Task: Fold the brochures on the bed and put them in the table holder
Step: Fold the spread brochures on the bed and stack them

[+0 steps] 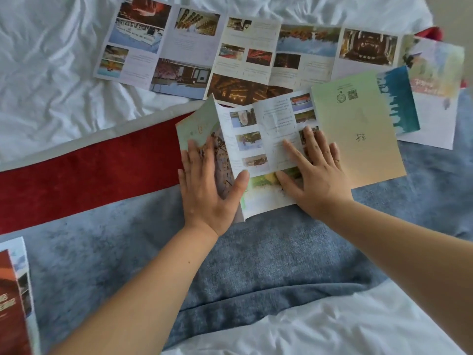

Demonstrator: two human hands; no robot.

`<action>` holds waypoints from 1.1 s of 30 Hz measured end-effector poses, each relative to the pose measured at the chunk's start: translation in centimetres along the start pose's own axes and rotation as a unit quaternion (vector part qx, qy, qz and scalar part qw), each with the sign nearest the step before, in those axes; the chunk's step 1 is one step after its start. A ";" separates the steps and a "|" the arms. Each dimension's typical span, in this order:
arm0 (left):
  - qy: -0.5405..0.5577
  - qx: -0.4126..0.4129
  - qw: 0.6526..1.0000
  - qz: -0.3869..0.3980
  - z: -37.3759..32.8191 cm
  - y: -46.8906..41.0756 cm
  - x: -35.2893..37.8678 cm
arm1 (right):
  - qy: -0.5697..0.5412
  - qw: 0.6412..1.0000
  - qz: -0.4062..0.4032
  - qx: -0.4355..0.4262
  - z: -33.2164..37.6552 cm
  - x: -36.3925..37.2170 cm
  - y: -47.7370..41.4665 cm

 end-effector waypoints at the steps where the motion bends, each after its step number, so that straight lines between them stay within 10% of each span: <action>1: -0.004 0.009 1.000 0.001 -0.8 -0.2 0.3 | -0.013 1.000 -0.002 -0.016 -0.3 -0.3 0.1; 9: -0.079 0.065 0.993 0.055 -6.5 -1.4 5.8 | -0.052 0.994 -0.007 -0.094 -5.1 -3.2 1.5; 33: -0.253 0.045 0.962 0.094 -10.3 -2.7 14.5 | -0.069 0.995 0.000 0.074 -11.7 -3.6 4.9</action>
Point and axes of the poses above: each hand's wrist, its own y-axis away from the middle knuckle, its own x-axis out of the palm, z = x × y, the point moved 1 cm from there along -y, towards the middle knuckle, and after that the axes turned 3 degrees about -z, right-handed, at the moved point
